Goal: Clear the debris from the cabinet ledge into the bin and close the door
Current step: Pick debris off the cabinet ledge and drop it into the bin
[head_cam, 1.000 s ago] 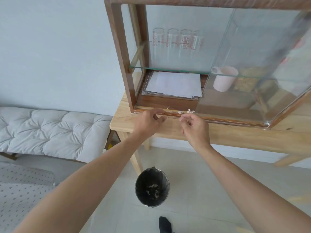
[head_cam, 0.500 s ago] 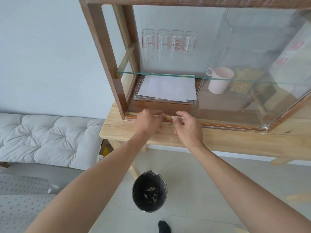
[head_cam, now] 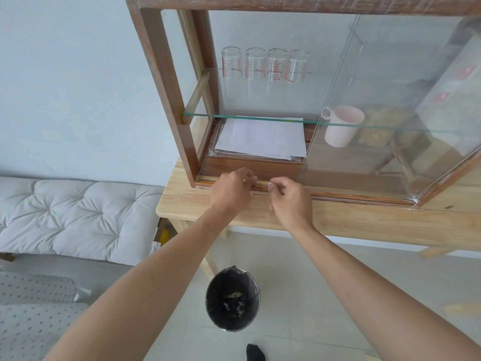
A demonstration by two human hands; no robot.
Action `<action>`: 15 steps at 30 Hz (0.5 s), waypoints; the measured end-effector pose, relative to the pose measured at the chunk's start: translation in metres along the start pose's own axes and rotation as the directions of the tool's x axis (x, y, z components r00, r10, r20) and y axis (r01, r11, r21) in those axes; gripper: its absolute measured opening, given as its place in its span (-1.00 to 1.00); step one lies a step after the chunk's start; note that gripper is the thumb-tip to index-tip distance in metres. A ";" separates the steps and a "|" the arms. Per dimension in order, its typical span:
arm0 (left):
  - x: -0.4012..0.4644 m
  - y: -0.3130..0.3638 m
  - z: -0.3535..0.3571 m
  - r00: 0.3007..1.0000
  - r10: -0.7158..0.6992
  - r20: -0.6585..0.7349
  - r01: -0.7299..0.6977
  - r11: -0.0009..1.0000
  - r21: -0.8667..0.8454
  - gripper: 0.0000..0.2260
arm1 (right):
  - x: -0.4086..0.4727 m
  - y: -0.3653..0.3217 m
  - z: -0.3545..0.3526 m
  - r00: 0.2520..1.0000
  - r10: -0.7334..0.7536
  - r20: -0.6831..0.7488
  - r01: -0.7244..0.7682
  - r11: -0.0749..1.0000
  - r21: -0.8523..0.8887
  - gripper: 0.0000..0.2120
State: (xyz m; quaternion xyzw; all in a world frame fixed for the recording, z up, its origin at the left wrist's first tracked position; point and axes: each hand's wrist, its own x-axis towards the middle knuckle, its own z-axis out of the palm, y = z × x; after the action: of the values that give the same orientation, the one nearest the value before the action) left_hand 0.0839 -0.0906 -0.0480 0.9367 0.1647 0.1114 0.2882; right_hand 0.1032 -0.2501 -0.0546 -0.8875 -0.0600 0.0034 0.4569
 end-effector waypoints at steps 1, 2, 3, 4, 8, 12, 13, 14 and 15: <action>0.001 0.000 0.002 1.000 0.029 -0.006 -0.029 0.999 0.046 -0.79 | -0.001 0.000 0.000 1.000 -0.002 -0.003 0.002 1.000 -0.001 -0.85; 0.002 -0.001 0.003 0.998 0.057 -0.009 -0.056 0.995 0.088 -0.77 | -0.001 0.000 0.000 1.000 -0.003 -0.007 0.003 1.000 0.000 -0.87; 0.002 -0.001 0.005 0.997 0.081 -0.011 -0.079 0.989 0.124 -0.76 | -0.001 0.001 0.000 1.000 -0.004 -0.010 0.004 1.000 0.001 -0.89; 0.002 -0.002 0.006 0.995 0.100 -0.013 -0.097 0.984 0.149 -0.74 | -0.001 0.001 0.001 1.000 -0.003 -0.013 0.003 1.000 0.001 -0.90; -0.001 -0.003 0.006 0.997 0.077 -0.017 -0.074 0.989 0.125 -0.75 | -0.002 0.001 0.002 1.000 -0.006 -0.013 0.007 0.999 0.034 -0.90; -0.004 -0.005 0.003 1.000 -0.005 -0.014 0.005 1.000 -0.008 -0.77 | -0.005 0.001 0.004 0.999 -0.027 -0.027 0.029 0.998 0.053 -0.90; -0.005 -0.005 0.001 1.000 -0.029 -0.009 0.029 0.999 -0.044 -0.76 | -0.006 0.001 0.004 0.999 -0.029 -0.026 0.031 0.997 0.065 -0.90; -0.007 -0.006 -0.001 0.998 -0.056 -0.002 0.055 0.995 -0.079 -0.76 | -0.007 0.001 0.004 0.999 -0.027 -0.022 0.029 0.996 0.080 -0.90; -0.009 -0.007 -0.004 0.997 -0.077 0.007 0.078 0.991 -0.111 -0.76 | -0.009 0.001 0.004 1.000 -0.024 -0.017 0.025 0.995 0.093 -0.91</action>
State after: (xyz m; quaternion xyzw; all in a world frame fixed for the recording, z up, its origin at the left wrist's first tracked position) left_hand 0.0724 -0.0868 -0.0499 0.9122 0.1941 0.1080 0.3443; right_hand 0.0938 -0.2488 -0.0580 -0.8644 -0.0670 -0.0065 0.4983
